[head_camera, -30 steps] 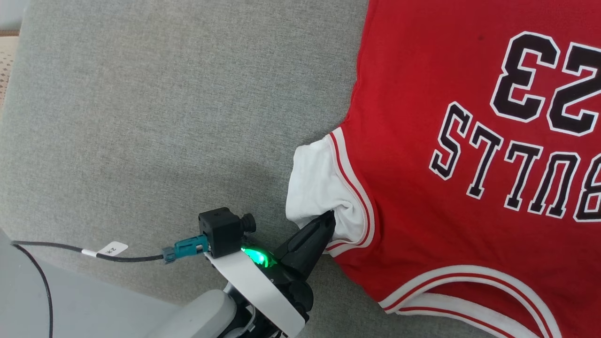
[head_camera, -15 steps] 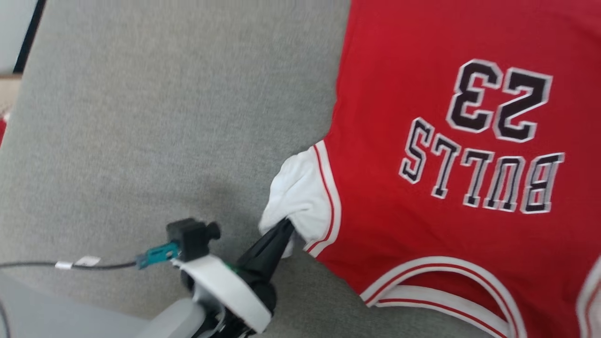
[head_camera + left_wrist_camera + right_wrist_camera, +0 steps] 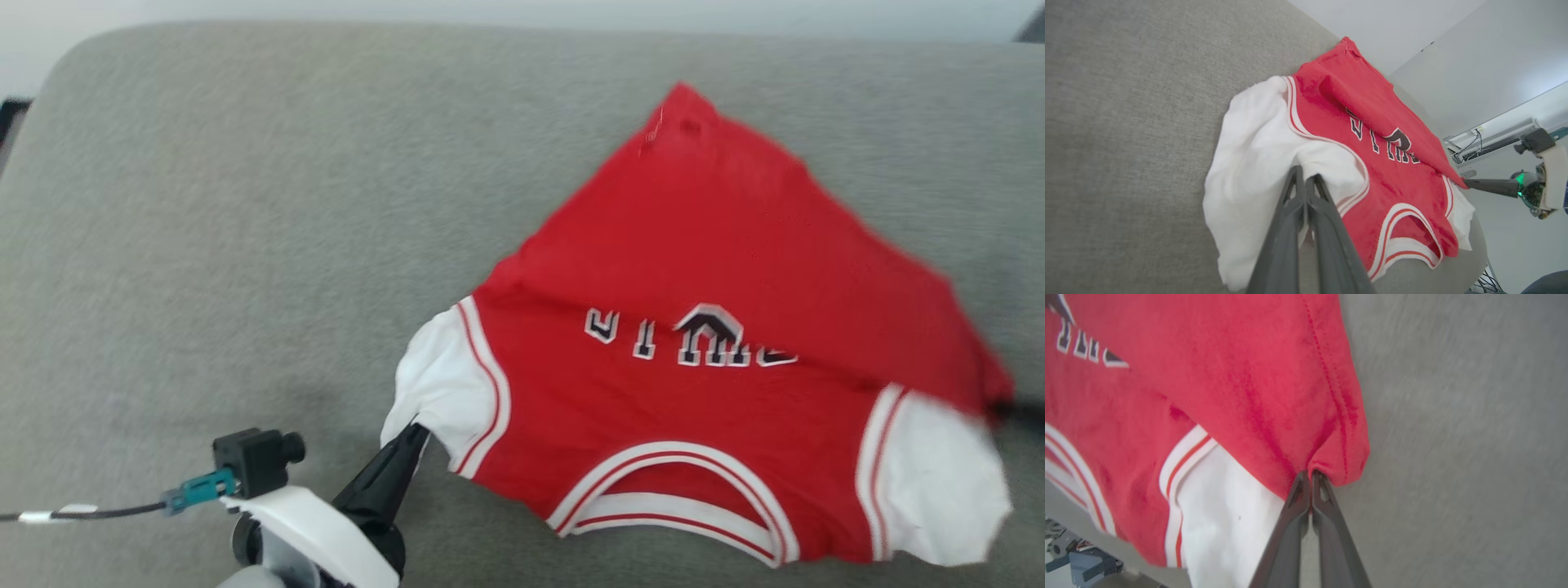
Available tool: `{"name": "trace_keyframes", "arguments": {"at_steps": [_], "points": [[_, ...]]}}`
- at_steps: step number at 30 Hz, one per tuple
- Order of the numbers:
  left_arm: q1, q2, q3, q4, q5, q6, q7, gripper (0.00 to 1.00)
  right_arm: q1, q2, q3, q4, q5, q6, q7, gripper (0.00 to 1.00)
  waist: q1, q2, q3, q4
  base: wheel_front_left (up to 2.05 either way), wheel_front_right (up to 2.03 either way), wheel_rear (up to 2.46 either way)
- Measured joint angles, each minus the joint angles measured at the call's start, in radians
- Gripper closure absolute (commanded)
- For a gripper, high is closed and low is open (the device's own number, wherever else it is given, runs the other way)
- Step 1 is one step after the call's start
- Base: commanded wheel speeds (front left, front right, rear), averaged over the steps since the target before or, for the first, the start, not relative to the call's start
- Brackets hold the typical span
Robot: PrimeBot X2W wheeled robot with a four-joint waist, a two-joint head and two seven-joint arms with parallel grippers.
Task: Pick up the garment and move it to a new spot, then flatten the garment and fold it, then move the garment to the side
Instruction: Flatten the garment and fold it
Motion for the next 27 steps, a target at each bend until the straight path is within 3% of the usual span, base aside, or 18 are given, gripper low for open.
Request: {"name": "trace_keyframes", "arguments": {"at_steps": [5,8,14,15,16,17,23,27], "points": [[0.027,0.013,0.021,-0.006,-0.012,0.004,-0.003,1.00,0.237,-0.003,-0.035,-0.119,0.035,0.000,0.002,1.00,0.0000,0.0001,-0.039,-0.055,0.00,0.00,0.00],[0.038,0.016,0.028,-0.006,-0.014,0.004,-0.004,1.00,0.348,0.027,-0.054,-0.182,0.018,0.000,-0.002,1.00,0.0000,0.0000,-0.054,-0.075,0.00,0.00,0.00],[0.039,0.013,0.036,-0.007,-0.015,0.004,-0.006,1.00,0.419,0.108,-0.090,-0.253,-0.038,0.000,0.011,1.00,0.0000,0.0000,-0.049,-0.098,0.00,0.00,0.00],[0.040,0.012,0.035,-0.006,-0.015,0.004,-0.006,1.00,0.418,0.117,-0.102,-0.258,-0.053,0.000,0.009,0.61,0.0000,0.0000,-0.047,-0.100,0.00,0.00,0.00],[0.040,0.012,0.035,-0.007,-0.015,0.004,-0.006,1.00,0.417,0.124,-0.116,-0.268,-0.064,0.000,0.005,0.11,0.0000,0.0000,-0.044,-0.101,0.00,0.00,0.00],[0.040,0.011,0.035,-0.006,-0.015,0.004,-0.006,1.00,0.414,0.125,-0.129,-0.279,-0.073,0.000,0.003,0.00,0.0000,0.0000,-0.042,-0.100,0.00,0.00,0.00],[0.039,-0.003,0.037,-0.008,-0.007,0.002,-0.007,1.00,0.394,0.089,-0.279,-0.388,-0.103,0.000,0.027,0.00,0.0000,0.0000,-0.026,-0.078,0.00,0.00,0.00],[0.035,-0.023,0.035,-0.013,0.009,0.001,-0.008,1.00,0.300,0.064,-0.354,-0.453,-0.109,0.000,0.070,0.00,0.0000,0.0000,-0.001,-0.058,0.00,0.00,0.00]]}}
